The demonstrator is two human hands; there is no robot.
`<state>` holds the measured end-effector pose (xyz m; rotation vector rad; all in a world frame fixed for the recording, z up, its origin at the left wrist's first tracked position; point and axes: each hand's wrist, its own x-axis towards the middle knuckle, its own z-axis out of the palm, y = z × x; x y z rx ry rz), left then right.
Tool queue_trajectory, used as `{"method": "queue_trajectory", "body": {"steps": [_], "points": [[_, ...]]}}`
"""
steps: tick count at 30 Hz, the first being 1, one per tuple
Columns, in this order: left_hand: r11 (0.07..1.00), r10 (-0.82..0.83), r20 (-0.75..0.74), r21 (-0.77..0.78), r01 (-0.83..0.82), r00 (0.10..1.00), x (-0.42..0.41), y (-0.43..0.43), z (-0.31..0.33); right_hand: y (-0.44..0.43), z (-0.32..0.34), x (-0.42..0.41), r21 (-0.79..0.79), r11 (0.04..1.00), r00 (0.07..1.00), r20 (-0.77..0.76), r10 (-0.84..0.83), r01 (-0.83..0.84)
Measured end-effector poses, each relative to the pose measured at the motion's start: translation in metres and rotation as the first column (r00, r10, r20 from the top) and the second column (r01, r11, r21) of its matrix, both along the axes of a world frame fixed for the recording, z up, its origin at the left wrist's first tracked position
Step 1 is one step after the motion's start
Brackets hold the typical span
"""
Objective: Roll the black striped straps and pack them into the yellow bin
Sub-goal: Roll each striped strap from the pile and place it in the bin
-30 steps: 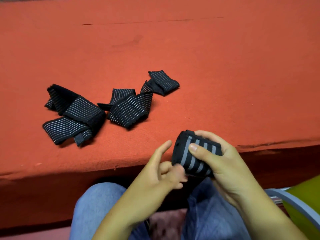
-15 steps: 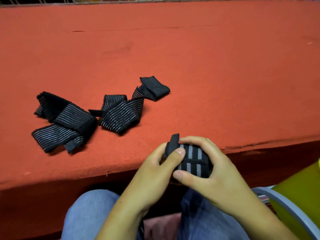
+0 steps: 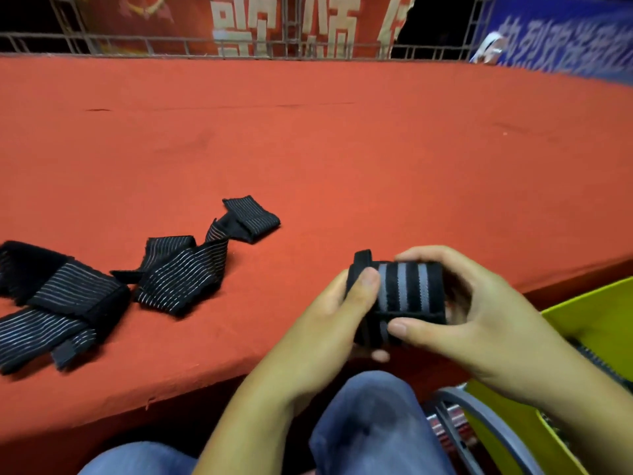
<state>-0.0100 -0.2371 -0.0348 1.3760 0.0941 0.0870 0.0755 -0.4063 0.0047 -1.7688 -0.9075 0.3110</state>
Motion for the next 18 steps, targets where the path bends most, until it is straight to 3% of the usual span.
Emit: {"method": "queue_trajectory", "body": {"steps": [7,11,14,18], "points": [[0.968,-0.241,-0.027,-0.071,0.239,0.97,0.043,-0.052,0.03,-0.075,0.012,0.014,-0.002,0.992,0.96,0.251,-0.122,0.126],[0.973,-0.231,-0.048,-0.026,0.23,0.972,0.07,-0.093,0.034,-0.117,0.024,0.029,-0.14,0.971,0.945,0.292,-0.147,0.194],[0.976,-0.207,-0.05,0.055,0.209,0.977,0.084,-0.122,0.03,-0.149,0.037,0.043,-0.174,0.957,0.96,0.2,-0.197,0.233],[0.932,-0.241,0.001,0.28,0.231,0.97,0.087,-0.149,0.033,-0.187,0.034,0.068,-0.147,0.961,0.938,-0.226,-0.262,0.233]]}}
